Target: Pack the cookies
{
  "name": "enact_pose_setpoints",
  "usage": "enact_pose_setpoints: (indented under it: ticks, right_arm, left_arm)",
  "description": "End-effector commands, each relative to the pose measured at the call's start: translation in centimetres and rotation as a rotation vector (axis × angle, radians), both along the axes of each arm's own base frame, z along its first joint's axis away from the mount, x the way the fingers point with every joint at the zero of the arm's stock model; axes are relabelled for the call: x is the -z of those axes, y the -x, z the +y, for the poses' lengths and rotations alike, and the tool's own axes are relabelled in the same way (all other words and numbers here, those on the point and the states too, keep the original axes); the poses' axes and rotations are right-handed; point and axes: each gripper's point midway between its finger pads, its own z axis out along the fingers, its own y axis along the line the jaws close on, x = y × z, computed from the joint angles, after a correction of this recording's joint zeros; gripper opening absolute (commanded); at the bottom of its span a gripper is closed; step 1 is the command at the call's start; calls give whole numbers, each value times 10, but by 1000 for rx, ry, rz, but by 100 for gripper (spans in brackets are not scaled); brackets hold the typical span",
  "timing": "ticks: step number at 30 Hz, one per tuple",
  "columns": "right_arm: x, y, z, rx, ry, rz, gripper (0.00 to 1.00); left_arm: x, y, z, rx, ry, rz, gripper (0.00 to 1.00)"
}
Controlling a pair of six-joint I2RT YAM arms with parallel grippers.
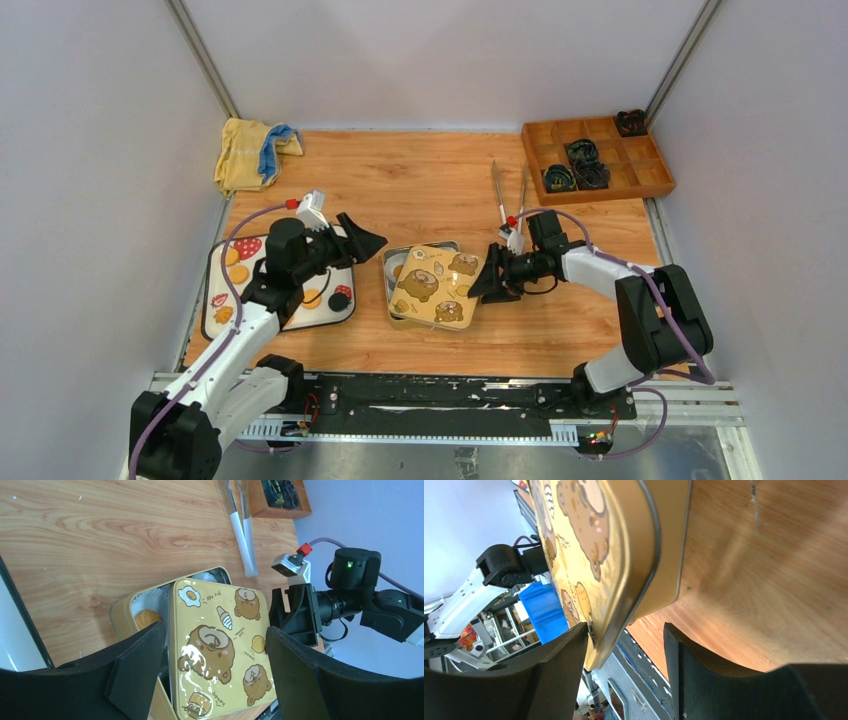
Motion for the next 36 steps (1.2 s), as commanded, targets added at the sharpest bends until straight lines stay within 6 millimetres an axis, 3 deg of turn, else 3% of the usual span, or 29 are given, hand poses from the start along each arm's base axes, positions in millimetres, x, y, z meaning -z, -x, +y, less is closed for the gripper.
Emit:
enact_pose_setpoints:
  ticks: [1, 11, 19, 36]
  right_arm:
    - [7, -4, -12, 35, 99, -13, 62]
    - [3, -16, -33, 129, 244, -122, 59]
    - [16, -18, -28, 84, 242, -57, 35]
    - [-7, -55, -7, 97, 187, -98, 27]
  left_arm:
    - [11, 6, 4, -10, -47, 16, 79]
    - [42, 27, 39, -111, -239, 133, 79]
    - [78, 38, 43, -129, -251, 232, 78]
    - [114, 35, 33, -88, -283, 343, 75]
